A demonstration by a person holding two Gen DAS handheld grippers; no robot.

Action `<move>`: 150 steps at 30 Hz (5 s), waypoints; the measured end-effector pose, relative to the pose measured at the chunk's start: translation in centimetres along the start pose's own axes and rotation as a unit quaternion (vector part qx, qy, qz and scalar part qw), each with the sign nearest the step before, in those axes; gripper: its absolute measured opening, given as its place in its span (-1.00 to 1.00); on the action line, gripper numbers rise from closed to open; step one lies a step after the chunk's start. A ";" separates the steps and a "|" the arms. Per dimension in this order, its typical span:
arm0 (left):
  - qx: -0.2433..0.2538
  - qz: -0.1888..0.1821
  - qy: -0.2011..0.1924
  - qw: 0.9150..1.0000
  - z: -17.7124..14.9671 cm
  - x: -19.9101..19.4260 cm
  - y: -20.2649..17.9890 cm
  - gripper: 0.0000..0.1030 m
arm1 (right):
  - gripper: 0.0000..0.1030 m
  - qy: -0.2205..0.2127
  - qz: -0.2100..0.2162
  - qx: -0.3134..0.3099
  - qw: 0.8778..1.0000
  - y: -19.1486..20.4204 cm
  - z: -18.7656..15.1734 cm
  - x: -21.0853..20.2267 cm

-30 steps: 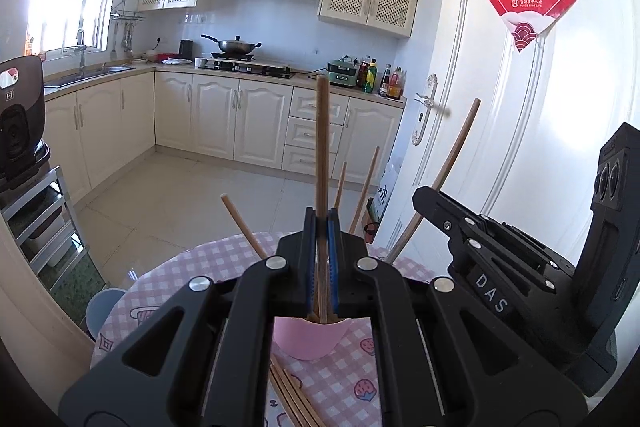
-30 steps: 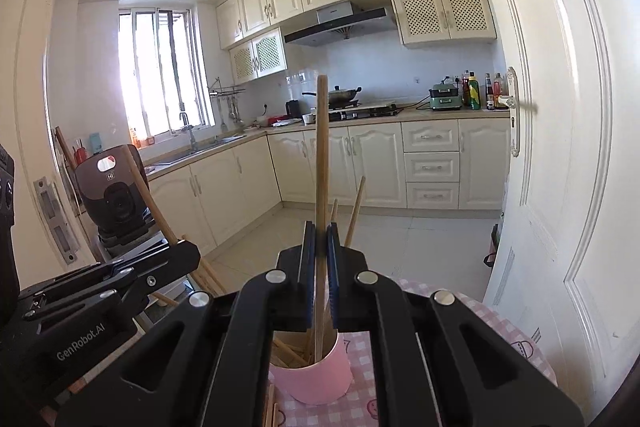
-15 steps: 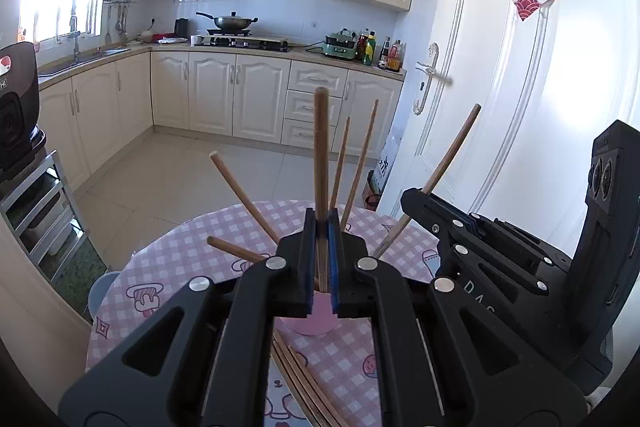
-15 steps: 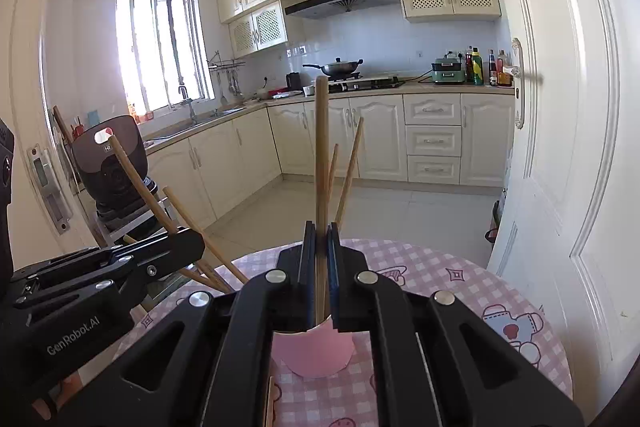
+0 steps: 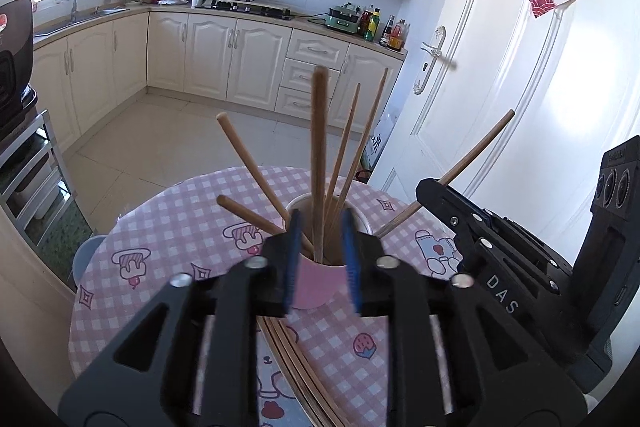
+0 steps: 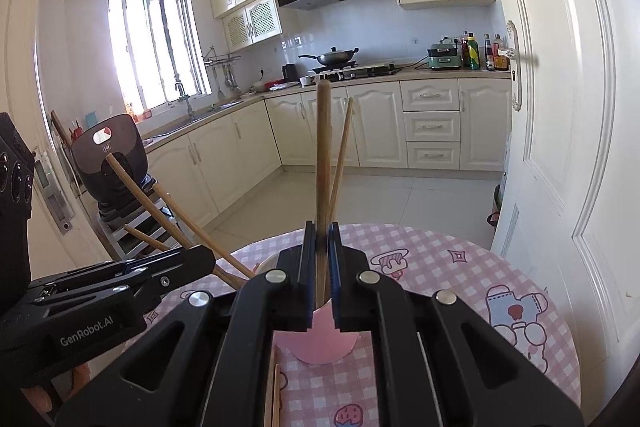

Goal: Organize utensils
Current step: 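Open the left tool to drop its chopstick into the cup while the right tool releases its own, then lower both open tools back to the remaining chopsticks beside the cup, then close the left tool on a chopstick while the right tool grasps another, then raise the left tool's chopstick over the pink cup while the right tool carries its own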

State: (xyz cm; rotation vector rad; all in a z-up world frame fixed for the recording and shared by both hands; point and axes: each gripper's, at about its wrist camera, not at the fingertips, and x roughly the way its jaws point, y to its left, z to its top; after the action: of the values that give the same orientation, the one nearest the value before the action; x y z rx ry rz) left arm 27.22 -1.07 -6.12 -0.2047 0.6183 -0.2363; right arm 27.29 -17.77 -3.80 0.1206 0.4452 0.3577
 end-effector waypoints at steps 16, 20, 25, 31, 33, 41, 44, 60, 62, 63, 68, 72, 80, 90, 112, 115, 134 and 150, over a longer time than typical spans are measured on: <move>0.027 0.039 -0.038 0.998 -1.9 -5.0 -0.4 0.46 | -0.49 -0.009 0.011 0.007 1.000 0.9 -0.8 -4.3; 0.034 0.050 -0.036 0.998 -3.2 -6.1 -0.2 0.53 | -0.34 -0.001 0.018 0.002 1.000 1.6 -1.8 -5.3; 0.035 0.067 -0.013 0.997 -5.3 -6.6 0.6 0.60 | -0.16 0.048 0.030 -0.009 0.998 2.4 -4.4 -5.2; 0.028 0.089 0.051 0.994 -8.7 -5.5 2.4 0.60 | -0.01 0.128 0.030 -0.022 0.991 3.0 -7.8 -3.3; 0.023 0.097 0.070 0.993 -10.0 -5.1 3.1 0.60 | 0.00 0.155 0.027 -0.025 0.987 3.2 -9.3 -2.5; -0.002 0.100 0.113 0.989 -14.0 -4.3 4.7 0.60 | 0.01 0.230 -0.002 -0.074 0.970 4.5 -14.3 -0.2; -0.005 0.102 0.120 0.987 -14.5 -4.1 5.1 0.60 | 0.01 0.241 -0.013 -0.085 0.967 4.5 -14.8 0.4; -0.042 0.098 0.140 0.984 -14.8 -2.6 6.3 0.60 | 0.30 0.252 -0.021 -0.106 0.962 4.9 -15.7 1.4; -0.042 0.098 0.143 0.984 -14.9 -2.3 6.1 0.60 | 0.32 0.238 -0.035 -0.137 0.961 5.9 -15.9 1.4; -0.041 0.097 0.144 0.984 -14.9 -2.2 6.0 0.60 | 0.32 0.239 -0.034 -0.134 0.961 5.9 -15.9 1.5; -0.038 0.098 0.149 0.983 -14.8 -1.6 5.9 0.60 | 0.31 0.238 0.016 -0.150 0.960 6.5 -16.1 0.7; -0.035 0.098 0.150 0.983 -14.5 -1.0 5.6 0.60 | 0.31 0.227 0.019 -0.113 0.967 4.2 -15.2 -0.1; -0.006 0.104 0.156 0.982 -13.8 1.5 4.3 0.60 | -0.16 0.246 0.049 -0.045 0.967 0.6 -13.9 0.2; 0.035 0.143 0.182 0.972 -13.5 4.1 4.5 0.60 | -0.37 0.268 0.048 -0.073 0.959 2.4 -14.0 1.7; 0.031 0.140 0.192 0.971 -9.8 8.0 6.5 0.25 | -0.47 0.323 0.032 -0.109 0.939 4.2 -11.2 8.9; 0.031 0.134 0.196 0.971 -9.0 8.7 6.8 0.11 | -0.49 0.330 0.030 -0.115 0.936 4.4 -11.0 9.7; 0.002 0.075 0.191 0.979 -8.7 8.4 6.7 -0.86 | -0.91 0.315 0.047 -0.070 0.945 3.4 -10.6 8.7; 0.023 0.040 0.051 0.998 -4.3 -4.6 2.9 -0.89 | -0.91 0.168 0.090 -0.054 0.980 3.1 -3.0 -2.8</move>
State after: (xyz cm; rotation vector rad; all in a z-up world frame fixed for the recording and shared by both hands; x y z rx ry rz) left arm 21.49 2.47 -7.72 -0.1246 0.7197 -0.1841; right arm 22.63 -15.77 -4.74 -0.0078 0.7511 0.5832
